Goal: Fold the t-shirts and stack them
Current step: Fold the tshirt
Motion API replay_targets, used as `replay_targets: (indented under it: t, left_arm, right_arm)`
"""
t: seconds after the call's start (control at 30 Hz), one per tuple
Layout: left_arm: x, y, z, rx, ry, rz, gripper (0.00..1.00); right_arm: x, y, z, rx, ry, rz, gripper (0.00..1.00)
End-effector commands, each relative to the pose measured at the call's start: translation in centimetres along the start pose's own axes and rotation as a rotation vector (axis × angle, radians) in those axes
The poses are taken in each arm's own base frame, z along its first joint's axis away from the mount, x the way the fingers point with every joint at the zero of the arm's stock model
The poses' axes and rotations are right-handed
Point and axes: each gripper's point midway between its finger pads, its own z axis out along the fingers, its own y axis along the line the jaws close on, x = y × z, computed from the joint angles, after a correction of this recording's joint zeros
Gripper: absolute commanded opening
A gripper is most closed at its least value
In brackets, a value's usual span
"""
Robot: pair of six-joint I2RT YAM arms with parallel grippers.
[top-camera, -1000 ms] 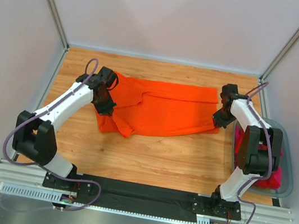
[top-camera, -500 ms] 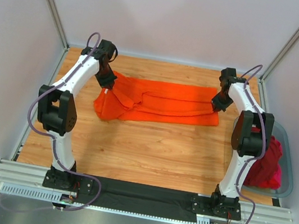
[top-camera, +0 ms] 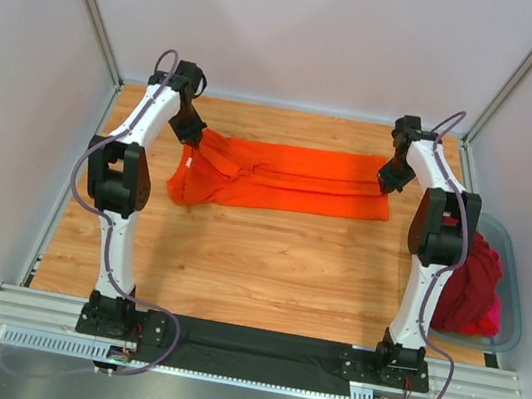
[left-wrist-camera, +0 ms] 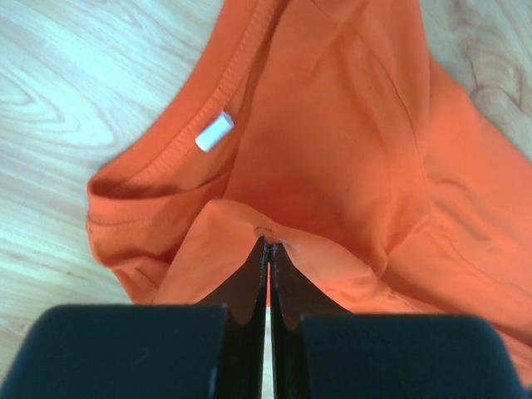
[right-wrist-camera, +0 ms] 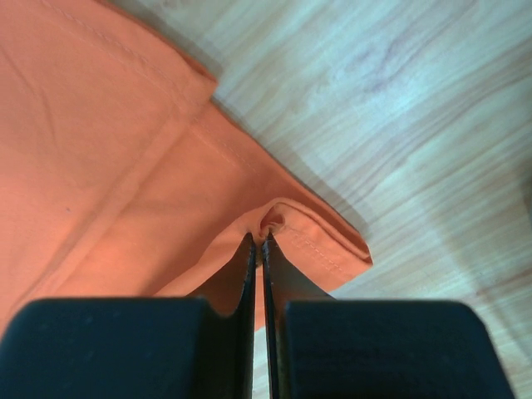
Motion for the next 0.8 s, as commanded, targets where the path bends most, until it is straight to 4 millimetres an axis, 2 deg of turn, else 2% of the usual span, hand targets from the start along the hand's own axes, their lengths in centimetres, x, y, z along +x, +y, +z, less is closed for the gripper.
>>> replay_targets:
  t: [0.0,0.27,0.47,0.77]
  left_arm:
    - [-1.7,-0.1,-0.3,0.028,-0.016,-0.027,0.00]
    - [-2.7,-2.7,1.8,0.130,0.003,-0.041,0.00]
    - [-3.0,-2.2,3.1,0.095,0.007,-0.045,0.00]
    - [-3.8,-1.5,4.4,0.041,-0.012,-0.043,0.00]
  right_arm:
    - [-1.4,0.1,-0.1,0.002,-0.026,0.009,0.00]
    - [-1.5,0.8,1.6,-0.017,-0.004,0.017,0.00]
    - [-2.6,2.2,1.8,-0.052,-0.023,0.007,0.00]
    - [-3.2,2.6,2.5,-0.036,-0.026,0.018,0.00]
